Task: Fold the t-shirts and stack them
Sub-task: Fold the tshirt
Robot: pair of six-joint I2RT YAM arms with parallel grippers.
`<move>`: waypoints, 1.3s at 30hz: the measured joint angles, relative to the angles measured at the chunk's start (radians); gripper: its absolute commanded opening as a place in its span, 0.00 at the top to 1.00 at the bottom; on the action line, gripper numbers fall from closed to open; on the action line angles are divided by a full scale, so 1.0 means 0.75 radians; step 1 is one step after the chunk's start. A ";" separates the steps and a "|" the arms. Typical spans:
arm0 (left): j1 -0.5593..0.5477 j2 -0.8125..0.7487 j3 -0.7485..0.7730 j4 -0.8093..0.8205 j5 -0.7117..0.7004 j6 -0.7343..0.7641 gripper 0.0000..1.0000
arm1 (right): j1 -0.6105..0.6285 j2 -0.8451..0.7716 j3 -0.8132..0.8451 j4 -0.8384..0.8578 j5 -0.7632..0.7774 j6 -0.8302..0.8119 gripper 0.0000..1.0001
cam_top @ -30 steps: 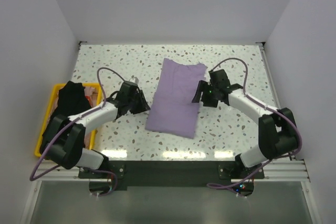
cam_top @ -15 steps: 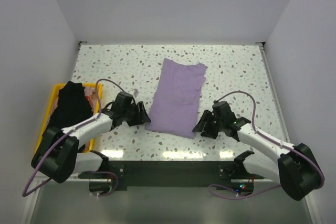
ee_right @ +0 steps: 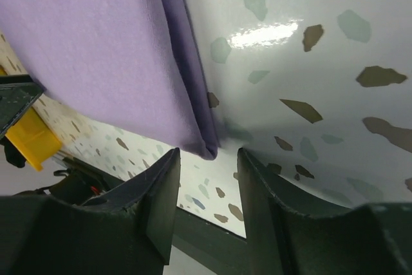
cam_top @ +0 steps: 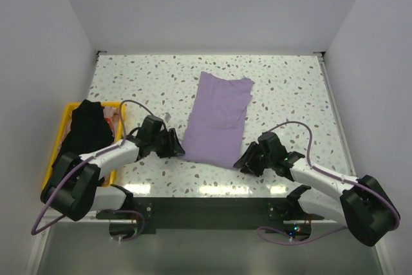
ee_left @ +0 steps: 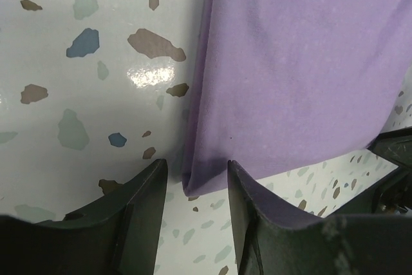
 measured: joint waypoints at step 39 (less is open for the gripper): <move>-0.195 -0.056 -0.114 0.094 0.005 -0.173 1.00 | 0.060 -0.117 -0.003 -0.062 0.050 -0.025 1.00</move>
